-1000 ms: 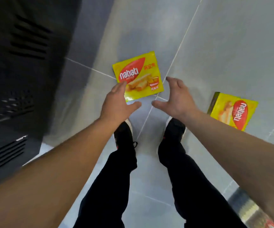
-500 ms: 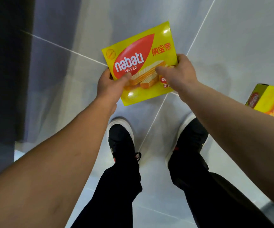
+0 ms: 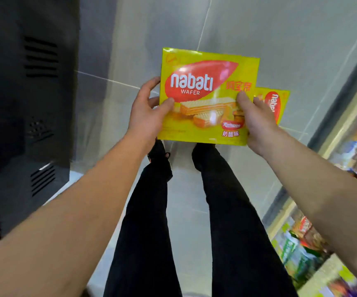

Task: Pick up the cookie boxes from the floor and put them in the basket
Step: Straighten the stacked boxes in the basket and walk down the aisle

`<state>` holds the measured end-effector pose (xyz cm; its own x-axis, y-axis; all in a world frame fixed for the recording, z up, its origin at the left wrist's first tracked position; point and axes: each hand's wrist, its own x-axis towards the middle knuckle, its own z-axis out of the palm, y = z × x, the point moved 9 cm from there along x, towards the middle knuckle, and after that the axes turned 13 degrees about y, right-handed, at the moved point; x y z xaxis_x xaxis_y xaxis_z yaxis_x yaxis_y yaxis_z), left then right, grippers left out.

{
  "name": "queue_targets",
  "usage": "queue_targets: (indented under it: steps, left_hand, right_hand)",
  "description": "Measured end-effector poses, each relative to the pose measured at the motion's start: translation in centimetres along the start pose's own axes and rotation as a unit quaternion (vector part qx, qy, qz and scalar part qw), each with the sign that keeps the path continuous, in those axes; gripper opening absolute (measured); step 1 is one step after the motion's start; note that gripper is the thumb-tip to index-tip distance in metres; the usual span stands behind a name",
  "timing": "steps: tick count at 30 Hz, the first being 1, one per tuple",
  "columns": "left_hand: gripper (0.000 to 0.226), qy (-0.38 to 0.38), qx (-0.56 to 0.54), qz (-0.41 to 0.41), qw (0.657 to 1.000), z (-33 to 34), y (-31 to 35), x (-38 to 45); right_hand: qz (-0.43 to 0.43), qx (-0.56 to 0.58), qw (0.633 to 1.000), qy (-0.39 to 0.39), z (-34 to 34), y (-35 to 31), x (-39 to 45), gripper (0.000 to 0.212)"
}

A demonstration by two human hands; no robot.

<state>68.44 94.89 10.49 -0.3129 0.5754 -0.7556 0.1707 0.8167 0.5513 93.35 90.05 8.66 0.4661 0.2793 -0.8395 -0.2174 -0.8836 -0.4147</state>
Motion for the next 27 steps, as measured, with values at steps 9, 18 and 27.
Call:
queue_targets:
  steps: [9,18,27]
  left_hand:
    - [0.04,-0.159,-0.011,-0.025,0.987,-4.0,12.8,-18.6]
    - [0.045,-0.301,0.059,0.05,0.95,-9.2,16.9,-31.0]
    - [0.047,-0.411,0.21,0.099,0.882,-7.8,14.2,-40.7]
  right_hand:
    - [-0.003,0.148,0.989,-0.001,-13.1,-7.5,-21.0,0.029]
    - [0.01,0.325,0.944,0.05,-19.0,-1.8,-38.5,0.03]
    - [0.047,0.499,0.851,0.155,-21.7,10.9,-47.6,0.034]
